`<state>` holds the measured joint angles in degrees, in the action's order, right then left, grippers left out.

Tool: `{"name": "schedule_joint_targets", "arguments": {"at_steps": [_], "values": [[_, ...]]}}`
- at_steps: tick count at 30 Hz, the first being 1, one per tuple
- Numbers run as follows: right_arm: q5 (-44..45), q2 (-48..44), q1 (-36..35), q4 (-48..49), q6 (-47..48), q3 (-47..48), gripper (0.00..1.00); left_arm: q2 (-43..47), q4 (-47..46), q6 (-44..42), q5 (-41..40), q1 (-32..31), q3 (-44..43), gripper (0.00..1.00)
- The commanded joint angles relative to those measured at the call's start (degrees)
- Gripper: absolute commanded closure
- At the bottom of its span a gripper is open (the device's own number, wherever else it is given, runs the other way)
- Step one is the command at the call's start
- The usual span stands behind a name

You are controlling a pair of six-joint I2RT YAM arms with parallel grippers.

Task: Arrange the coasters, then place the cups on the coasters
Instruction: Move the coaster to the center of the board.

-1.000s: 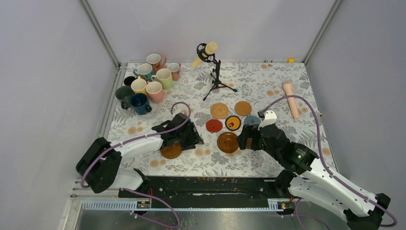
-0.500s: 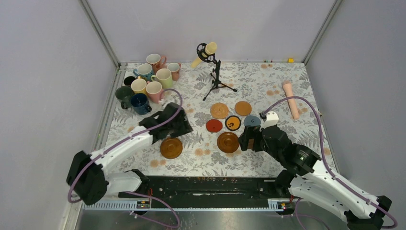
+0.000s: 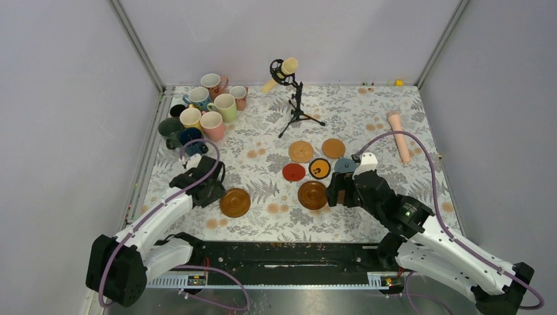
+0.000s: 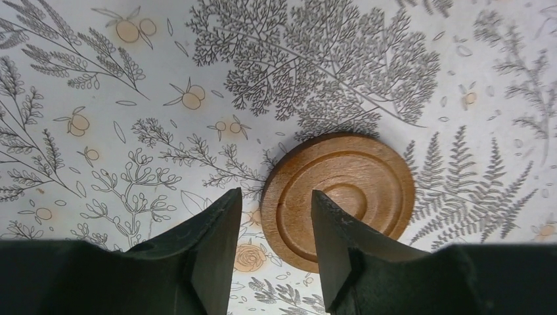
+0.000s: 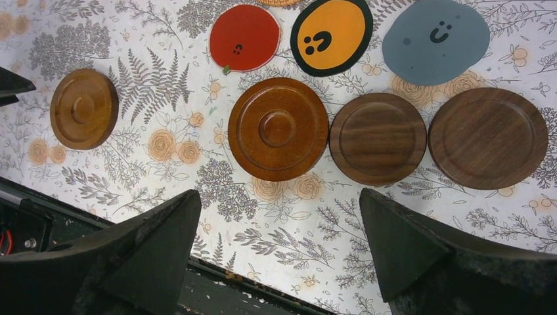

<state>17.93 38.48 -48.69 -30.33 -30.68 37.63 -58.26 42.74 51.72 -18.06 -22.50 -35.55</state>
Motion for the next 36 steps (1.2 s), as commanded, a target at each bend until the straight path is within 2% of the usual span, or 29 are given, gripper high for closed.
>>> {"name": "schedule_joint_targets", "arguments": {"at_steps": [1, 13, 21, 36], "values": [[0.79, -0.07, 0.26, 2.25, 0.04, -1.25, 0.01, -1.55, -3.66, -0.27, 1.47, 0.32, 1.61, 0.56], [1.46, -0.31, 0.25, 2.9, 0.18, -2.16, 0.01, -3.62, -8.76, -1.03, 8.86, 0.24, 6.41, 0.52], [0.71, 1.2, 0.26, 3.26, -0.21, -1.91, 0.01, -5.2, -13.5, -1.6, 14.35, -0.54, 7.94, 0.55], [0.77, 0.09, 0.26, 3.18, 0.21, -1.95, 0.01, -13.78, -17.21, -4.43, 16.8, -9.47, 2.3, 0.56]]}}
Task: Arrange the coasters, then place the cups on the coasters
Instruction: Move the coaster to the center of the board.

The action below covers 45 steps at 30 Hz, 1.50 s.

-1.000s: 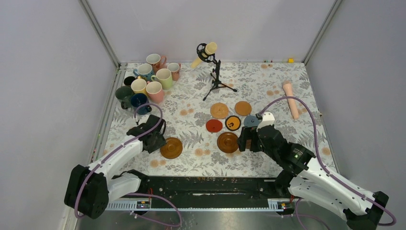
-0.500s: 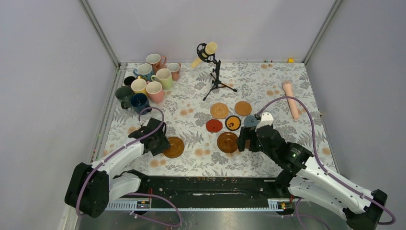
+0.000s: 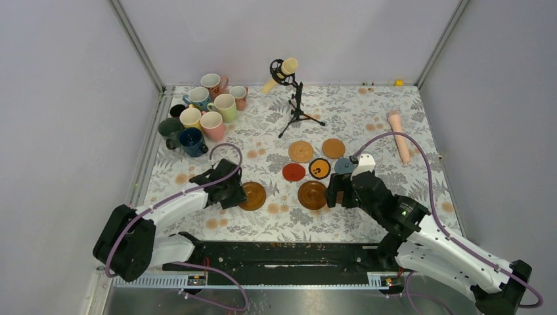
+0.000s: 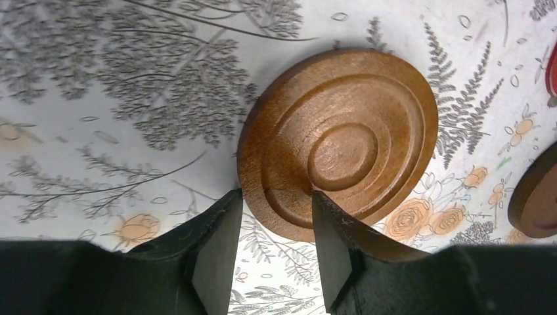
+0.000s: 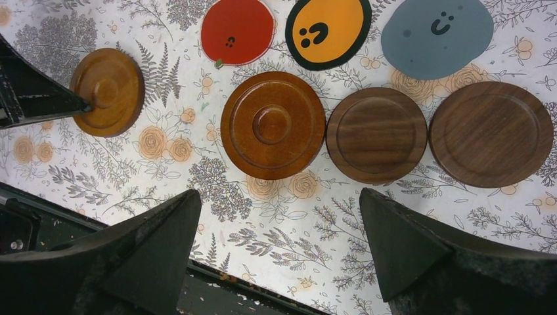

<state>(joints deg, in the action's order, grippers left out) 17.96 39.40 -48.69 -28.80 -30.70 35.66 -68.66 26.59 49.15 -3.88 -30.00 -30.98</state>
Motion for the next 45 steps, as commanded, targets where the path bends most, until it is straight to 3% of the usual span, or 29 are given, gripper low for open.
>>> {"name": "schedule_joint_targets", "arguments": {"at_steps": [1, 8, 11, 19, 28, 36, 45], "values": [[0.74, -0.88, 0.26, 1.67, 0.37, -0.04, 0.01, -4.56, -1.01, -1.95, 3.38, -2.3, -2.72, 0.56], [1.61, -1.48, 0.26, 0.01, 0.87, 0.72, 0.01, -4.64, -0.52, 1.35, 5.53, -6.96, -4.37, 0.56], [1.86, -2.01, 0.26, -0.54, 1.07, 0.95, 0.01, -2.71, 2.41, -0.61, 1.68, -6.9, -7.41, 0.5], [2.82, -3.6, 0.26, -2.37, 1.31, 1.42, 0.01, -4.33, 3.65, -11.58, 0.22, -0.02, -14.16, 0.43], [2.58, -4.26, 0.26, -2.31, 0.8, 0.69, 0.01, -13.84, -1.0, -12.95, 5.13, 3.13, -16.39, 0.41], [3.3, -6.14, 0.26, -2.65, 0.73, -0.3, 0.01, -15.2, -1.6, -13.2, 4.66, 1.99, -15.25, 0.42], [3.05, -5.91, 0.26, -2.66, 0.77, -0.26, 0.01, -17.43, -5.76, -13.62, 7.44, -3.94, -13.28, 0.46]]}}
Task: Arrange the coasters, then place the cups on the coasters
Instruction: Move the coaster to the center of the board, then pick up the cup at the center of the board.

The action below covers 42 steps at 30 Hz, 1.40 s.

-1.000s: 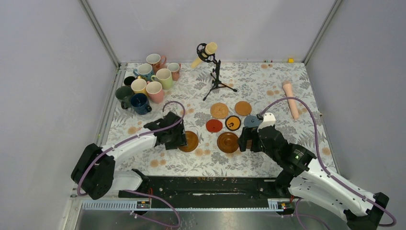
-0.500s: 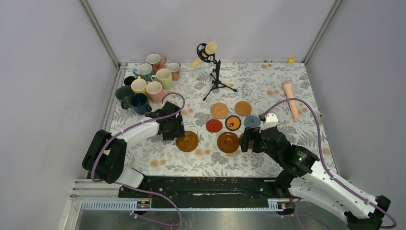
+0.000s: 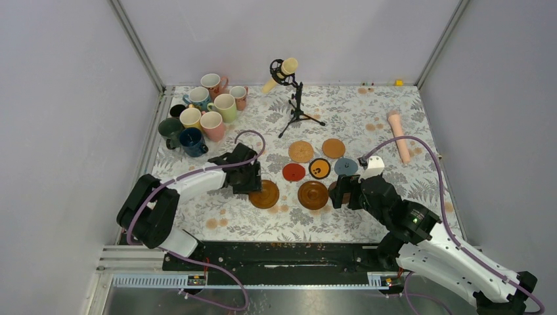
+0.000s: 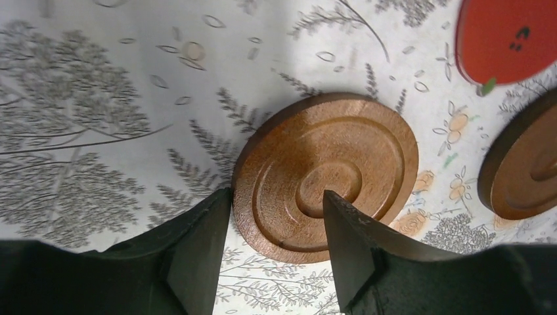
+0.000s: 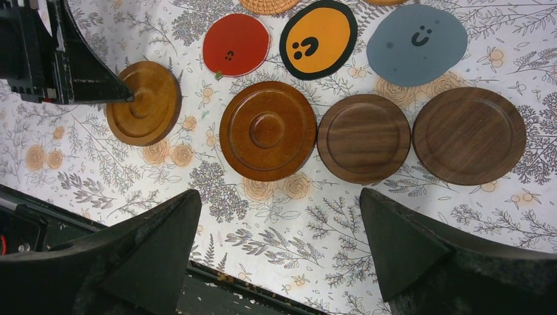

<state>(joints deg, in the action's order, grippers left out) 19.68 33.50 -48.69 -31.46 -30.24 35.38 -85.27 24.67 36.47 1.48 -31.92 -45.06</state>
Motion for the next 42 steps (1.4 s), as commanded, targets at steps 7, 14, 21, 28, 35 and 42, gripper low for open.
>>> {"name": "schedule_joint_targets", "arguments": {"at_steps": [7, 14, 21, 28, 35, 42], "values": [[1.83, -0.67, 0.26, -0.09, 0.03, -0.24, 0.01, -1.12, -6.16, 1.41, 3.19, -5.81, 2.51, 0.47], [1.29, 0.63, 0.27, 0.2, -0.08, -0.11, 0.01, -3.21, -7.82, 2.22, 2.98, -9.98, 0.8, 0.47], [1.56, -0.08, 0.26, 0.17, -0.08, -0.22, 0.01, -3.18, -7.1, 3.76, 2.4, -11.31, 1.78, 0.48], [1.57, 0.12, 0.25, 0.22, -0.08, -0.23, 0.01, -2.07, -7.19, 4.8, 2.57, -12.44, 2.43, 0.48], [4.61, -1.52, 0.24, -1.13, -1.34, -0.49, 0.01, -0.21, -5.78, 6.93, 2.27, -13.98, 2.88, 0.47], [7.39, -4.72, 0.26, -1.64, -3.94, -1.65, 0.01, 7.27, 0.8, 8.29, -8.64, -13.96, 0.93, 0.42]]}}
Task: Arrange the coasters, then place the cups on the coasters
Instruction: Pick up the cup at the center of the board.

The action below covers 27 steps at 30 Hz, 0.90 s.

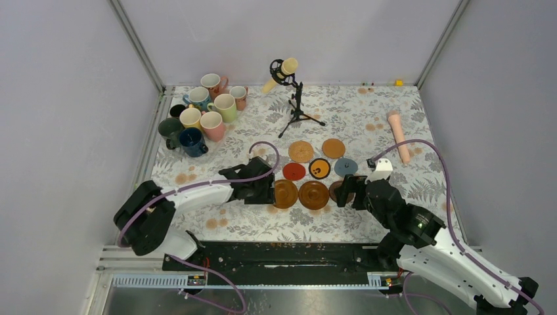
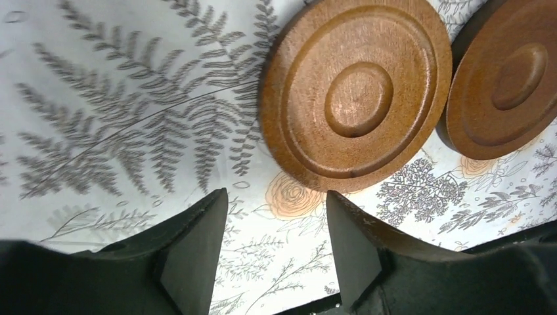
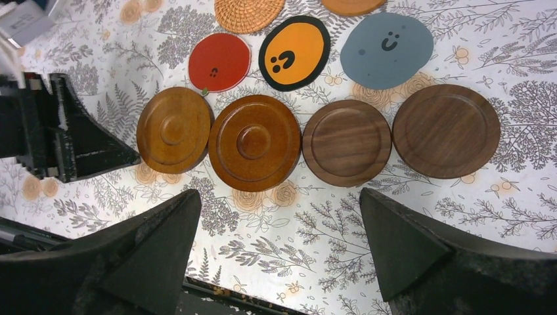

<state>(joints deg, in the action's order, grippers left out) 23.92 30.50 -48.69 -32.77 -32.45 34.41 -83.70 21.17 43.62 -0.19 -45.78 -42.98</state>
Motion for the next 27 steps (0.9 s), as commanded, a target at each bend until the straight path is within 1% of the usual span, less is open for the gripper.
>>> {"name": "schedule_joint_targets", "arguments": {"at_steps": [1, 4, 6, 7, 9, 10, 13, 15, 18, 20, 24, 27], "values": [[2.57, -1.92, 0.26, -0.27, -1.58, -0.71, 0.01, 6.89, 5.13, 0.83, -8.08, -0.04, -2.13, 0.41], [1.2, -1.86, 0.26, -0.31, -1.4, -0.52, 0.01, 10.64, 8.75, -1.06, -11.89, -0.06, -6.19, 0.37], [1.03, -1.81, 0.26, -0.27, -1.3, -0.47, 0.01, 12.46, 12.55, -2.41, -16.82, -0.01, -9.99, 0.33], [1.12, -1.83, 0.26, -0.18, -1.37, -0.49, 0.01, 13.29, 14.67, -3.05, -20.0, -0.01, -11.97, 0.28], [1.95, -1.86, 0.24, -0.13, -1.66, -0.5, 0.01, 14.56, 18.11, -4.66, -25.79, 0.27, -15.88, 0.08], [2.24, -1.86, 0.26, -0.12, -1.39, -0.38, 0.01, 15.02, 19.44, -5.58, -27.86, 0.52, -17.8, 0.02], [1.54, -1.42, 0.21, -0.44, -0.72, 0.64, 0.01, 15.92, 22.64, -8.01, -31.56, 1.89, -23.31, 0.01], [1.45, -1.05, 0.26, -0.65, -0.25, 1.7, 0.01, 16.0, 23.87, -9.61, -32.35, 3.68, -26.01, 0.01], [1.62, -0.91, 0.26, -2.4, -0.31, 3.55, 0.01, 15.16, 25.24, -11.8, -33.54, 9.19, -28.71, 0.01], [1.57, -1.45, 0.26, -3.33, 0.43, 4.02, 0.01, 13.93, 25.75, -12.24, -32.5, 14.4, -30.01, 0.01], [1.67, -3.48, 0.26, -3.38, 1.63, 3.29, 0.01, 12.34, 24.34, -10.78, -28.12, 24.5, -30.34, 0.09], [2.27, -4.85, 0.26, -3.36, 1.2, 2.33, 0.01, 11.38, 22.21, -7.27, -25.62, 32.15, -28.81, 0.19]]}}
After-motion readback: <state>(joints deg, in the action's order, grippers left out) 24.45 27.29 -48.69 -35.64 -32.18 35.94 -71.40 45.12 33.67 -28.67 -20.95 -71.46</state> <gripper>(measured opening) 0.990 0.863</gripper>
